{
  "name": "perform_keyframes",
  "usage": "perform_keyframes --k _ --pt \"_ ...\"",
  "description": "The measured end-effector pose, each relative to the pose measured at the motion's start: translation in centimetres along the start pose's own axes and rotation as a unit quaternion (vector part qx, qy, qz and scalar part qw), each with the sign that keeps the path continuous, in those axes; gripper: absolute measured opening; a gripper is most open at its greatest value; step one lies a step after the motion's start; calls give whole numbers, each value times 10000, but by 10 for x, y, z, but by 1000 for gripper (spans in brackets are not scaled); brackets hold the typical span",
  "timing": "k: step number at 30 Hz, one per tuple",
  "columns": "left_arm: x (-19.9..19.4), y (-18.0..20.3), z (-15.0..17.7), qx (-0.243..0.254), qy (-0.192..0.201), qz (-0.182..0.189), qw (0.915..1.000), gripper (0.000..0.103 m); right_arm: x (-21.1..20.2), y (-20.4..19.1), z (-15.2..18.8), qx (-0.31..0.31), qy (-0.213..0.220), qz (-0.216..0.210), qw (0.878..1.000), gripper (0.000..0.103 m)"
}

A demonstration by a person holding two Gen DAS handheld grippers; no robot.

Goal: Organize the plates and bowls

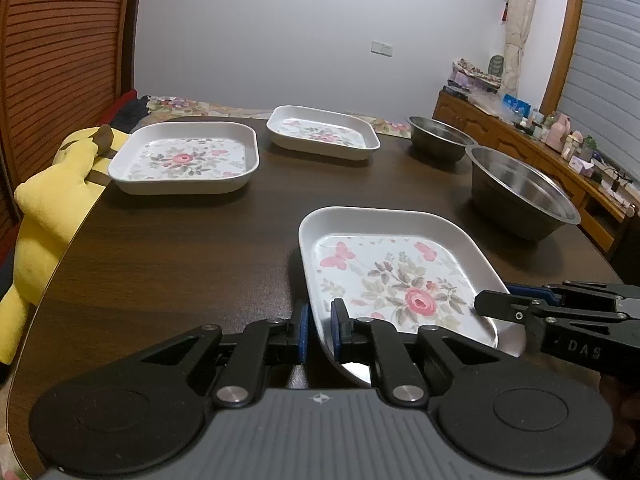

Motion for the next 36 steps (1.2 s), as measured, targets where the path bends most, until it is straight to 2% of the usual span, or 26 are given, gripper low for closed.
perform_keyframes --k 4,18,27,36 --pt "-2 -2 -3 -8 53 -15 10000 24 -2 3 -3 61 32 20 10000 22" --pt "-13 -19 -38 167 306 -160 9993 29 -22 7 -51 -28 451 -60 9990 22" --pt "-14 -52 -62 237 365 -371 9984 32 -21 -21 -80 -334 596 -264 9973 22" --pt "-17 -81 -79 370 373 -633 9966 32 -10 -55 -97 -491 504 -599 9957 22"
Point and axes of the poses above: each gripper's, at about its wrist camera, not at the fingertips, and x roughly the way its jaws point, y to its right, z to its underside, the point moved 10 cm from there along x, roughly the way its jaws point, and after that the axes turned 10 degrees about x, right-handed, at the moved point
